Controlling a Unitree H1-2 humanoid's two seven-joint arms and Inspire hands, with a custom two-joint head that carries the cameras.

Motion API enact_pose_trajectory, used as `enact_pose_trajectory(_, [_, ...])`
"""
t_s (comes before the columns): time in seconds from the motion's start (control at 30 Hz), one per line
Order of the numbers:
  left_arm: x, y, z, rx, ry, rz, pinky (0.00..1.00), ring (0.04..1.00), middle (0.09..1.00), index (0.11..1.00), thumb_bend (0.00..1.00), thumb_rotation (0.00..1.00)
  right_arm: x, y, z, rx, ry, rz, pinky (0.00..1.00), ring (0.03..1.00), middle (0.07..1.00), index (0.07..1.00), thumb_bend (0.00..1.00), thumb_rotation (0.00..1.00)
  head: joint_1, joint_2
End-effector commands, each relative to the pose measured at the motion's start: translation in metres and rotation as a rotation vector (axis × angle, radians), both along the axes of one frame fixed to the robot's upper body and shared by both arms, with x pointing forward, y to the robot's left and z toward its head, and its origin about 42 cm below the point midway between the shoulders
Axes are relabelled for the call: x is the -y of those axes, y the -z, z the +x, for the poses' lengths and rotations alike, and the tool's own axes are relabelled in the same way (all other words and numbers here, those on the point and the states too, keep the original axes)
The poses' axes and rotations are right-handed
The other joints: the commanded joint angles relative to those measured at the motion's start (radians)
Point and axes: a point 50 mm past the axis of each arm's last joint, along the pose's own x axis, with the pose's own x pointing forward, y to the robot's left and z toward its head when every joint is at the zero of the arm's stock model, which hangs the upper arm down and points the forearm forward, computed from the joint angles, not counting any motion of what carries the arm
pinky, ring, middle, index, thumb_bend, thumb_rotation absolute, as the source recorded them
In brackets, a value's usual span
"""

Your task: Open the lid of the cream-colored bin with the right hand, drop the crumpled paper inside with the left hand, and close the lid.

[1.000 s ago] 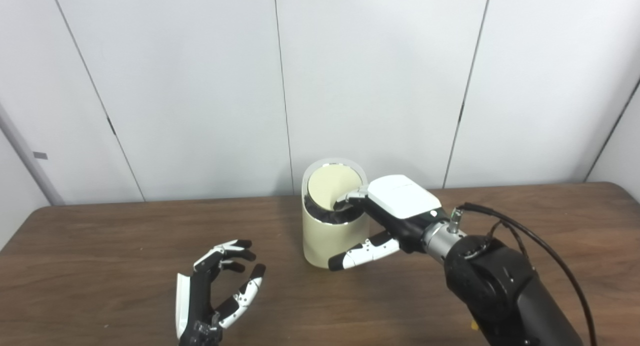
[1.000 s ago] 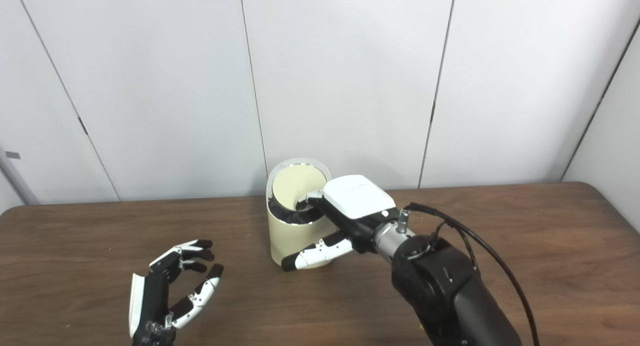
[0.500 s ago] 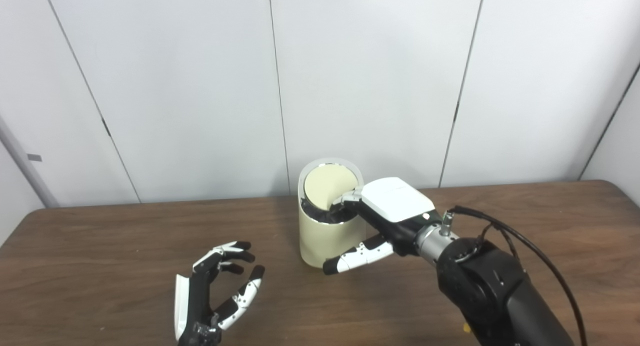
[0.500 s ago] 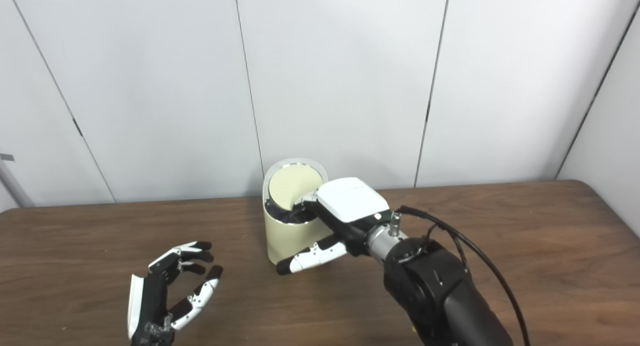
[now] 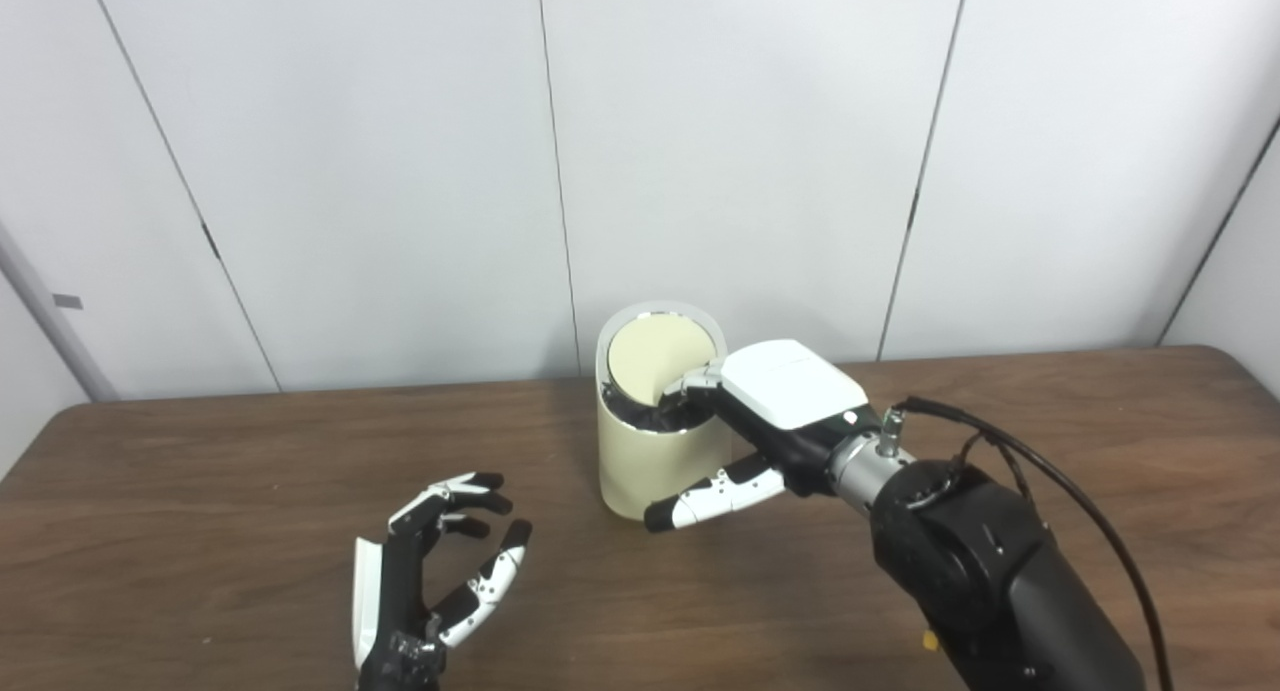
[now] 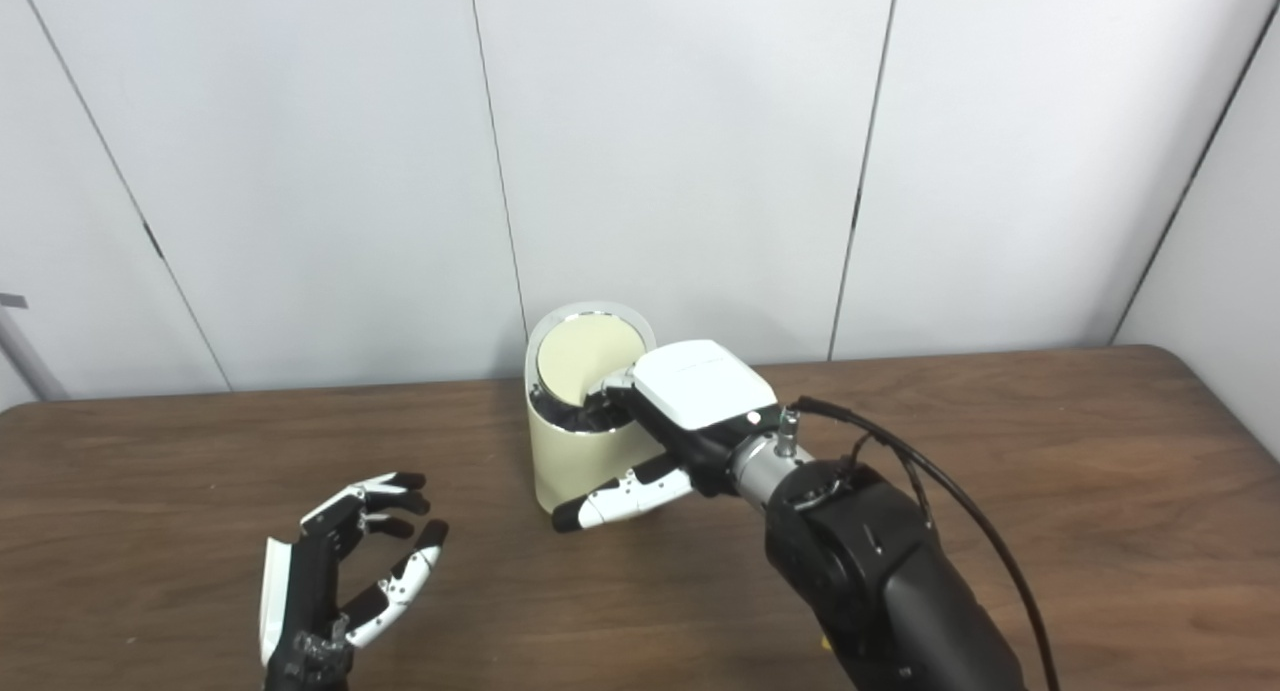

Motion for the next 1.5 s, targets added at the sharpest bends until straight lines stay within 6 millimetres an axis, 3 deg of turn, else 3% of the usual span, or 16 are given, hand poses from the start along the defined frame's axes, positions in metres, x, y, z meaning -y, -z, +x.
enact_pose_trajectory(0.0, [0.004, -0.006, -0.002, 0.029, -0.002, 0.003, 0.53, 0.643, 0.673, 0.496, 0.48, 0.07, 0.0, 0.012, 0.007, -0.069, 0.019, -0.019, 0.81, 0.865, 0.838, 0.788, 0.97, 0.95, -0.001, 0.001])
enact_pose_trajectory(0.47, [0.004, -0.004, -0.001, 0.031, 0.001, -0.002, 0.53, 0.645, 0.675, 0.497, 0.48, 0.07, -0.002, 0.018, 0.009, -0.101, 0.025, -0.015, 0.83, 0.869, 0.843, 0.798, 0.97, 0.96, 0.0, -0.001])
enact_pose_trajectory(0.77, [0.0, -0.002, 0.001, 0.024, -0.001, 0.002, 0.53, 0.643, 0.675, 0.496, 0.48, 0.07, 0.003, 0.002, -0.005, 0.042, 0.005, 0.13, 0.79, 0.86, 0.844, 0.817, 0.95, 0.92, -0.008, -0.013])
enact_pose_trajectory(0.97, [-0.003, -0.001, 0.002, 0.022, 0.0, 0.014, 0.52, 0.641, 0.674, 0.497, 0.48, 0.07, 0.009, -0.007, -0.015, 0.106, 0.012, 0.242, 0.84, 0.906, 0.894, 0.869, 0.92, 0.9, -0.015, -0.019])
enact_pose_trajectory(1.3, [-0.005, 0.0, 0.002, 0.02, 0.007, 0.008, 0.52, 0.64, 0.673, 0.497, 0.48, 0.07, 0.033, -0.006, -0.037, 0.176, 0.016, 0.403, 0.81, 0.887, 0.884, 0.857, 0.83, 0.81, -0.015, -0.024])
enact_pose_trajectory(1.4, [-0.006, 0.001, 0.003, 0.023, 0.01, 0.009, 0.53, 0.644, 0.676, 0.497, 0.48, 0.07, 0.049, 0.003, -0.044, 0.213, 0.033, 0.486, 0.79, 0.877, 0.877, 0.85, 0.73, 0.81, -0.016, -0.026])
enact_pose_trajectory(1.47, [-0.008, 0.002, 0.003, 0.023, 0.012, 0.015, 0.53, 0.646, 0.678, 0.497, 0.48, 0.07, 0.062, 0.013, -0.048, 0.234, 0.061, 0.547, 0.76, 0.856, 0.859, 0.835, 0.64, 0.74, -0.014, -0.028])
